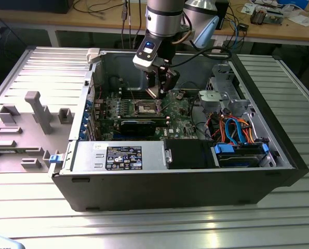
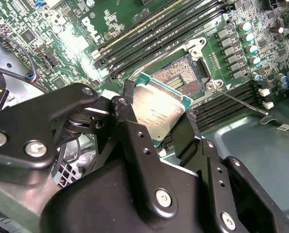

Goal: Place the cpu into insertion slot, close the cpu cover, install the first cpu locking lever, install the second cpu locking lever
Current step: 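Place the cpu into insertion slot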

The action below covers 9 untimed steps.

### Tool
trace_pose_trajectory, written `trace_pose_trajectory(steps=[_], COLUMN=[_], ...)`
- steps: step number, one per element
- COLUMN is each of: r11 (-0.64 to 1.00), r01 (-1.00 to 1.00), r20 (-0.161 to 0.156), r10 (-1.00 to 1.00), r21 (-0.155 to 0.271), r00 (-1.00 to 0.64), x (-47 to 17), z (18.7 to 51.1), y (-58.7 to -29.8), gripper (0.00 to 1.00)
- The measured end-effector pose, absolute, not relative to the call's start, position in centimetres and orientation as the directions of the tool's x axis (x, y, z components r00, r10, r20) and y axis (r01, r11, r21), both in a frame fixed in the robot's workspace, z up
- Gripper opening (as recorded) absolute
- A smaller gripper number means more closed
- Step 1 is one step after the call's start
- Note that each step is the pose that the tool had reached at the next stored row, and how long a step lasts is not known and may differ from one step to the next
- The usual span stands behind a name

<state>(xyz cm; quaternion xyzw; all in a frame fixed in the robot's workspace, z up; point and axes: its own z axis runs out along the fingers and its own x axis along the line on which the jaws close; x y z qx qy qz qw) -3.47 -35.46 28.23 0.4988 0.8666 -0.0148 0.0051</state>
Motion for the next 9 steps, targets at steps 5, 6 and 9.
trace_pose_trajectory(steps=[5, 6, 9], r11=[0.495, 0.493, 0.488], r01=[0.869, 0.870, 0.873], r20=[-0.024, -0.025, -0.025], r10=[0.868, 0.869, 0.872], r21=[-0.021, -0.021, -0.021], r00=[-0.495, -0.494, -0.488], x=[-3.47, -3.47, -3.47], z=[28.20, 28.19, 28.16], y=[-35.46, -35.46, -35.46], gripper=[0.55, 0.55, 0.55])
